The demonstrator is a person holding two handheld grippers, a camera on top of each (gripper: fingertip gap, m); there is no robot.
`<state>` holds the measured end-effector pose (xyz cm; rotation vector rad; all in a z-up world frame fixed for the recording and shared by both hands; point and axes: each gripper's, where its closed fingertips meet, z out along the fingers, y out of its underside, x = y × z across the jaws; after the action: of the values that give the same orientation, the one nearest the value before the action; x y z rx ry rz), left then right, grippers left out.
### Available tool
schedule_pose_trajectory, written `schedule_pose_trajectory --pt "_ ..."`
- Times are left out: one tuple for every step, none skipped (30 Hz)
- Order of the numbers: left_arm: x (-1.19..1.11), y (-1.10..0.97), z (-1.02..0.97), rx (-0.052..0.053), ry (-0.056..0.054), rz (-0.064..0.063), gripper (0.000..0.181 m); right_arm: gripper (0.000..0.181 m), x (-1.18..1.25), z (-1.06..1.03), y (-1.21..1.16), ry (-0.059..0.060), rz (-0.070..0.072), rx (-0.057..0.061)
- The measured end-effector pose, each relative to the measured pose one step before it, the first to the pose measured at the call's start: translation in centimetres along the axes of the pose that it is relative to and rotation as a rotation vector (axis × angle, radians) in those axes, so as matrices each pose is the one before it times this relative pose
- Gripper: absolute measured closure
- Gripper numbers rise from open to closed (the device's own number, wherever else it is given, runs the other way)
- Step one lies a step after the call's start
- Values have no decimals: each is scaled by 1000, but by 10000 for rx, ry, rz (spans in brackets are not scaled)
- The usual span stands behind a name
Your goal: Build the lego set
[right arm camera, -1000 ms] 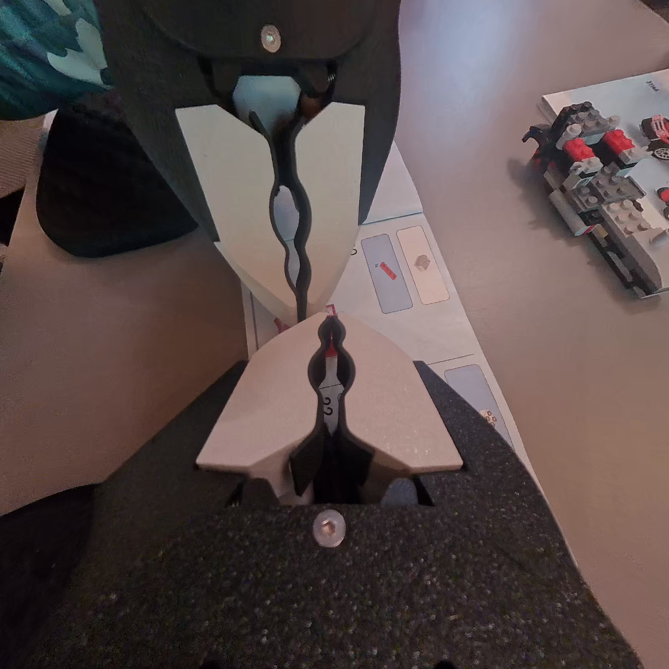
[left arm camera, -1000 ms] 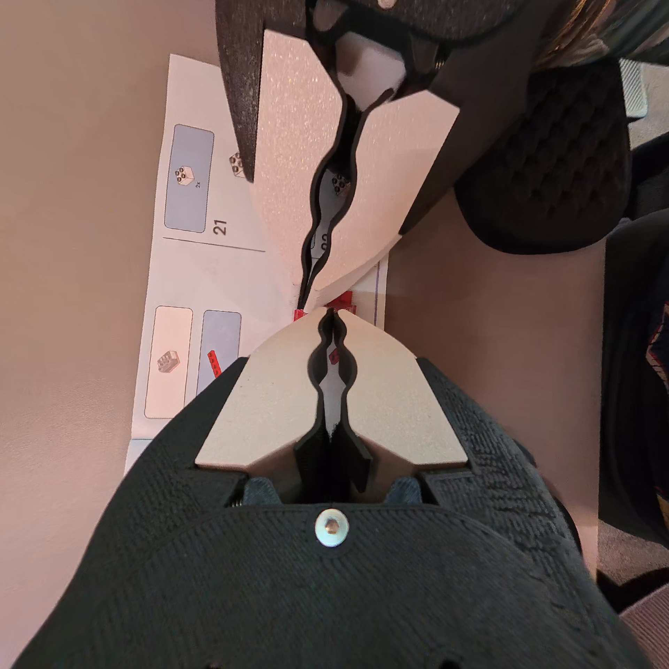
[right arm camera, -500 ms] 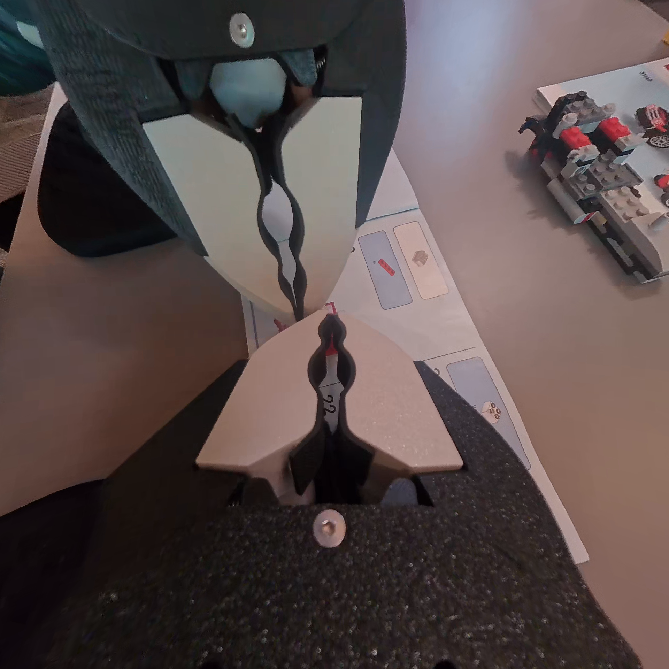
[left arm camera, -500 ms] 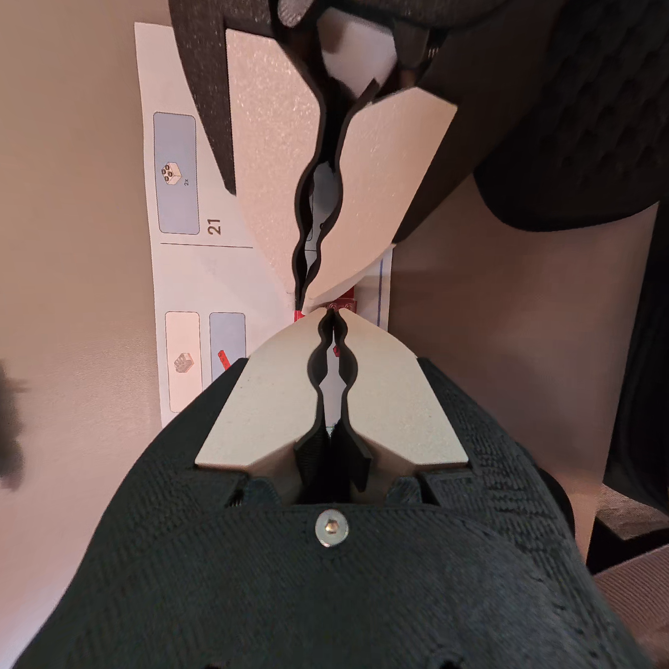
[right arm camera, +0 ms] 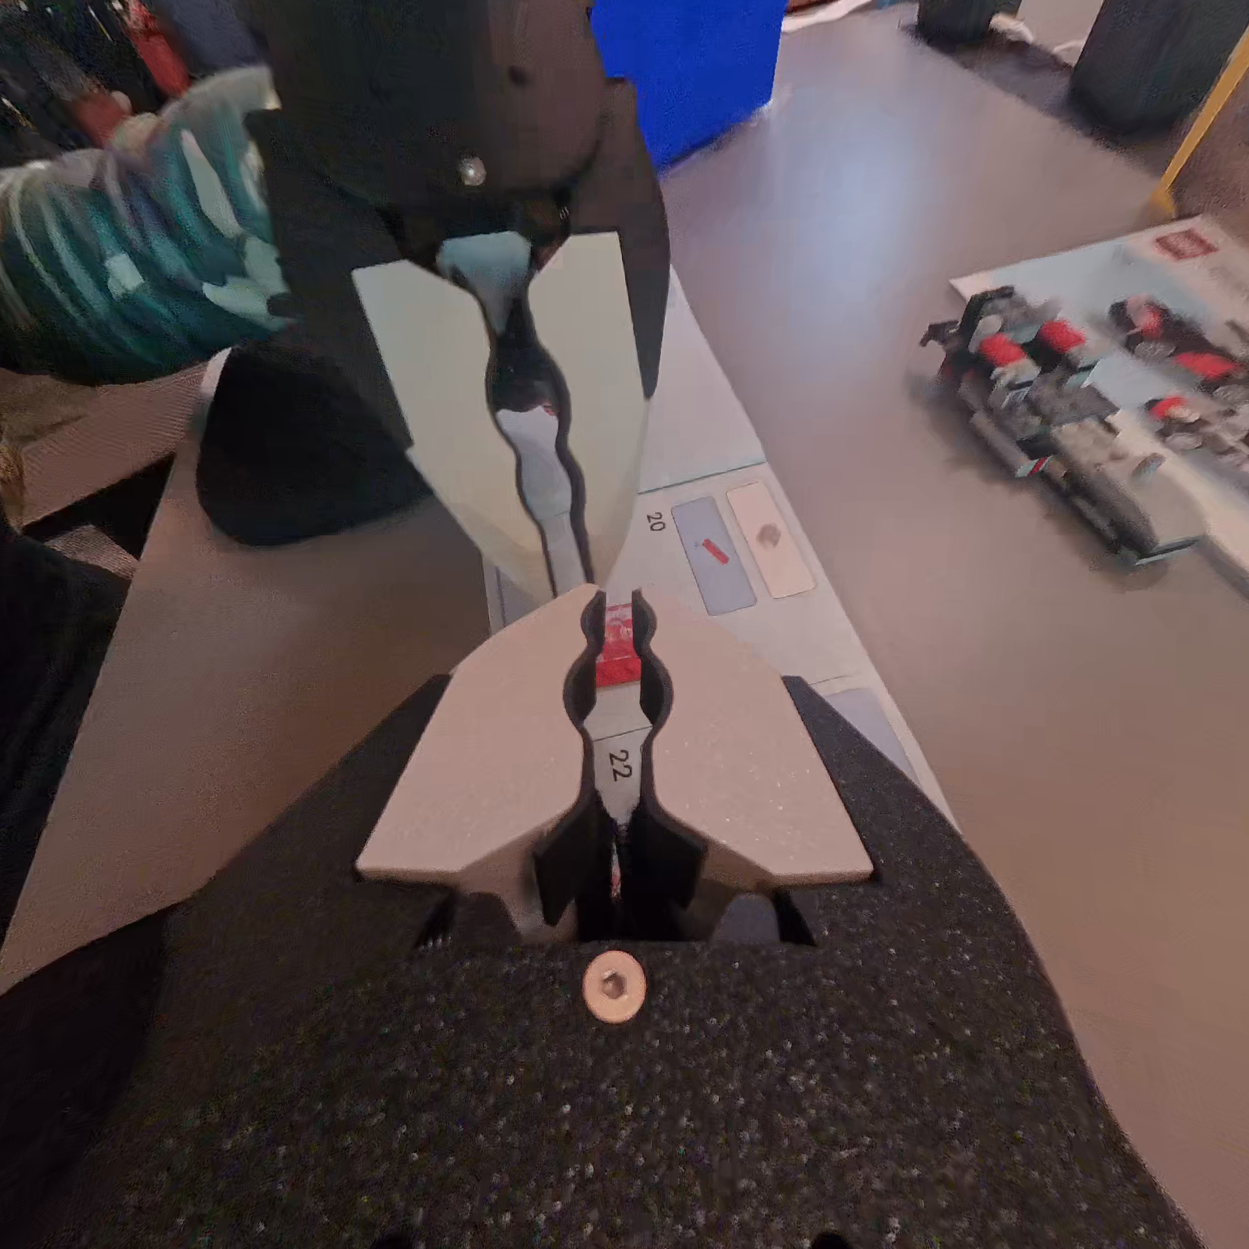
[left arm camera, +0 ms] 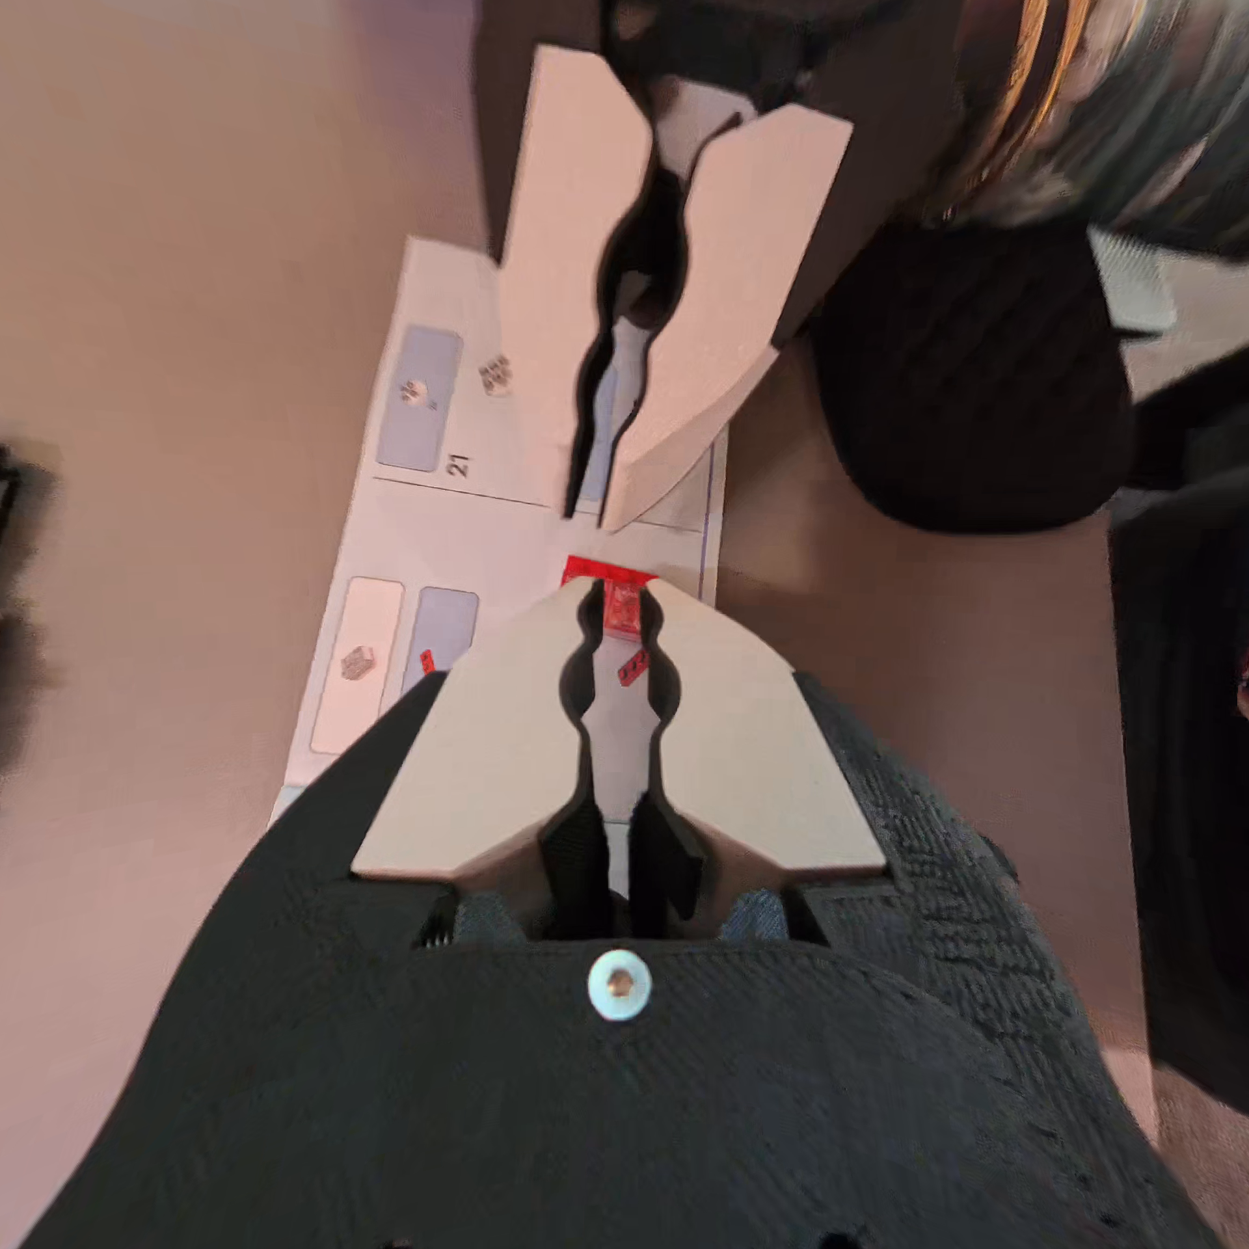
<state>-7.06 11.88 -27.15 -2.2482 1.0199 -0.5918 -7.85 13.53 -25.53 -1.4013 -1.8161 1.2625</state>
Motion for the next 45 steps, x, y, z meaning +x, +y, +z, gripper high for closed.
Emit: schedule_pose_trajectory --pt "-180 -254 -504 558 -121 -114 171 175 -24 -248 75 106 -235 -202" --pt "-132 -87 -308 393 -116 53 171 175 -22 36 390 147 -356 -383" --pt "-142 98 -114 234 -138 127 170 175 -190 273 367 50 -343 -329" --pt "-87 286 56 46 -82 198 170 172 -348 417 204 -69 -193 -197" --pt "-44 359 178 -54 -51 272 170 168 -309 468 162 -86 -47 -156" --pt "-130 281 264 -45 -111 277 170 168 -100 378 167 8 -31 -134" --pt "-103 204 286 -30 -106 258 170 168 -5 240 104 52 -72 -55" --pt "-42 103 254 -4 -77 207 171 169 115 79 9 109 -43 13" --pt "-33 -9 196 34 -67 124 173 169 77 -8 -26 48 17 38" --pt "55 -81 145 68 17 61 176 169 -21 -12 19 -59 66 15" --pt "149 -59 143 59 106 3 179 170 -16 43 90 -69 98 -17" --pt "134 152 185 -66 121 -87 180 171 -62 96 173 -91 82 -60" --pt "48 126 169 -56 96 -234 181 171 -29 168 321 -60 51 -155" --pt "28 18 111 -3 93 -352 181 172 -118 134 193 -108 19 -73" --pt "20 39 36 -44 100 -381 181 172 -91 43 13 -88 139 41" --pt "10 22 3 -22 103 -364 181 172 3 0 39 -39 237 17" --pt "7 -2 -2 9 106 -288 181 173 -6 -6 12 -39 227 34" --pt "1 16 -1 27 76 -166 181 173 7 -9 26 -36 118 -34" --pt "-3 8 -13 43 50 -71 181 173 -12 1 11 3 -12 -121" --pt "-1 15 -3 55 56 -68 180 173 5 7 22 29 -45 -219" --pt "11 11 -8 44 56 -84 180 173 3 4 33 41 -58 -254" --pt "5 9 -10 17 42 -71 180 173 -4 3 33 35 12 -224" --pt "8 16 1 -4 22 -34 180 173 -2 1 28 24 70 -160" --pt "-1 6 -3 -4 -1 0 180 173 -3 -3 19 20 105 -135" --pt "4 4 -6 -3 -25 0 180 173 -6 -7 31 41 33 -177" --pt "-9 16 -4 0 -63 29 180 173 -9 6 27 71 -54 -216" --pt "-16 3 -3 14 -83 65 180 173 -13 1 18 88 -53 -204" --pt "-9 2 -8 33 -69 61 180 174 1 -2 22 49 42 -101" --pt "-9 -5 9 27 -52 47 180 174 -5 -2 10 -2 145 -41" --pt "-21 -1 -2 -6 -58 45 180 174 10 1 3 4 52 -72" --pt "-11 -20 -2 -24 -65 70 180 174 -3 -12 -7 60 -135 -158" --pt "-25 -34 -5 28 -38 112 180 174 -1 1 -23 87 -257 -173" --pt "-18 -67 -2 129 2 103 181 174 2 8 -34 91 -313 -70" --pt "3 -54 -17 153 41 9 181 174 -6 -28 -55 40 -350 143" --pt "25 -38 -135 51 74 -25 181 171 10 -104 3 -19 -263 267" --pt "-43 -197 -357 33 -2 40 167 167 347 -157 229 194 97 138" --pt "-15 -476 -558 205 -54 141 165 164 236 -213 -76 107 296 297" --pt "200 -519 -560 291 62 267 165 162 -328 -209 -379 -231 216 461" --pt "190 -157 -367 111 63 322 165 162 -192 -124 -306 -109 111 372" --pt "-139 304 -109 -160 -117 250 163 163 62 -51 -1 87 -31 100" --pt "-160 525 109 -279 -99 178 163 166 96 34 44 118 -151 17" --pt "94 389 244 -185 59 135 163 170 69 64 -110 101 -165 86" --pt "144 114 293 -41 73 66 163 172 57 82 -161 61 -102 96" --pt "107 -20 262 -1 34 51 165 173 -72 101 -139 -58 -51 81" --pt "3 -17 219 -29 -37 87 168 174 -60 117 -52 -60 1 35"
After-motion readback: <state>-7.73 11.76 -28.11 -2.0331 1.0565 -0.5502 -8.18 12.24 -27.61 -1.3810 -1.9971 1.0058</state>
